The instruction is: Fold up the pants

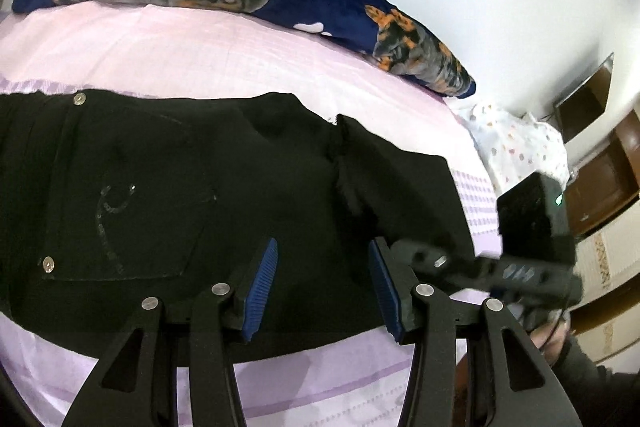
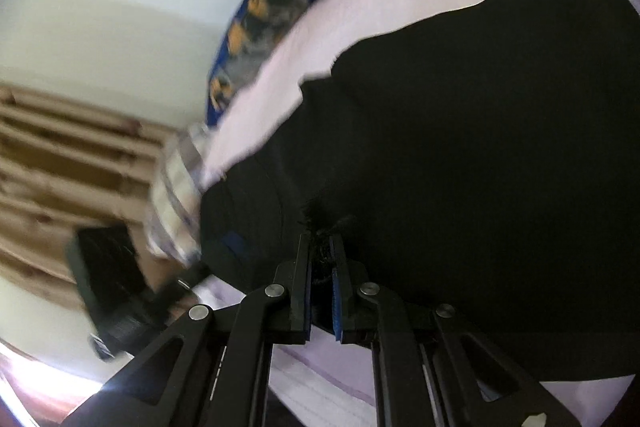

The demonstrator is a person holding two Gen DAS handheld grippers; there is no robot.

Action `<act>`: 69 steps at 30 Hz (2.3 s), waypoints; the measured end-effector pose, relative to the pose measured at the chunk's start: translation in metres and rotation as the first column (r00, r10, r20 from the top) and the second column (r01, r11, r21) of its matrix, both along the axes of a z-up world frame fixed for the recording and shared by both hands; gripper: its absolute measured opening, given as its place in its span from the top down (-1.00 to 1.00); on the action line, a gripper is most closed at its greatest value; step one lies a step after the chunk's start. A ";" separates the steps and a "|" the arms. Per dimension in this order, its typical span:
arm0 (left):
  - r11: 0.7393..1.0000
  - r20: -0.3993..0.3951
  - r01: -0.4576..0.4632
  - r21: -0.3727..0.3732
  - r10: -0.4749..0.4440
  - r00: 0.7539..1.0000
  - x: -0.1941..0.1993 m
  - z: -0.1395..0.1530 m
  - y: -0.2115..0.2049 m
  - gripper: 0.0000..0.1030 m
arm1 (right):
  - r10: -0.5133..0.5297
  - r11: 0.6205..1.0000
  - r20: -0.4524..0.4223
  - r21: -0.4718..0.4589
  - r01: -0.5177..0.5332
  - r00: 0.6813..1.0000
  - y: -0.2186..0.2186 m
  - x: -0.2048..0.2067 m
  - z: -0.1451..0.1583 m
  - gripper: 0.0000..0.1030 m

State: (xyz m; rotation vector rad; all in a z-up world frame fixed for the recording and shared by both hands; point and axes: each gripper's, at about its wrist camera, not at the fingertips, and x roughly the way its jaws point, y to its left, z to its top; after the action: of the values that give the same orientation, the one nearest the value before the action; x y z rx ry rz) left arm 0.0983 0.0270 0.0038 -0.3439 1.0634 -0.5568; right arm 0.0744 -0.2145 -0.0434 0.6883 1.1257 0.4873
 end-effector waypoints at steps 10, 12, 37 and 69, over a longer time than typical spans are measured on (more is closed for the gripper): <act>0.985 -0.112 0.074 -0.158 -0.092 0.989 0.002 -0.016 -0.005 0.05 | -0.103 0.995 0.071 0.008 0.102 0.992 -0.027 -0.018 0.029 0.08; 0.977 -0.161 0.091 -0.193 -0.123 0.979 0.004 -0.023 -0.010 0.05 | -0.197 0.980 0.082 0.030 0.196 0.977 -0.049 -0.027 0.037 0.06; 0.947 -0.455 -0.015 -0.321 -0.141 0.879 0.034 -0.078 -0.054 0.06 | -0.434 0.892 0.030 0.158 0.425 0.900 -0.118 -0.043 0.027 -0.04; 0.999 -0.265 0.019 -0.042 -0.030 0.964 0.017 -0.058 -0.047 0.93 | -0.404 0.915 -0.037 0.015 0.404 0.914 -0.102 -0.041 0.002 -0.01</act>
State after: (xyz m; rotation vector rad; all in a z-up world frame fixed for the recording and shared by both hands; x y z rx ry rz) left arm 0.1151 -0.0198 -0.0537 -0.4494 1.3180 -0.5645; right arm 0.0334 -0.3167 -0.0412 0.9261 0.9747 0.1345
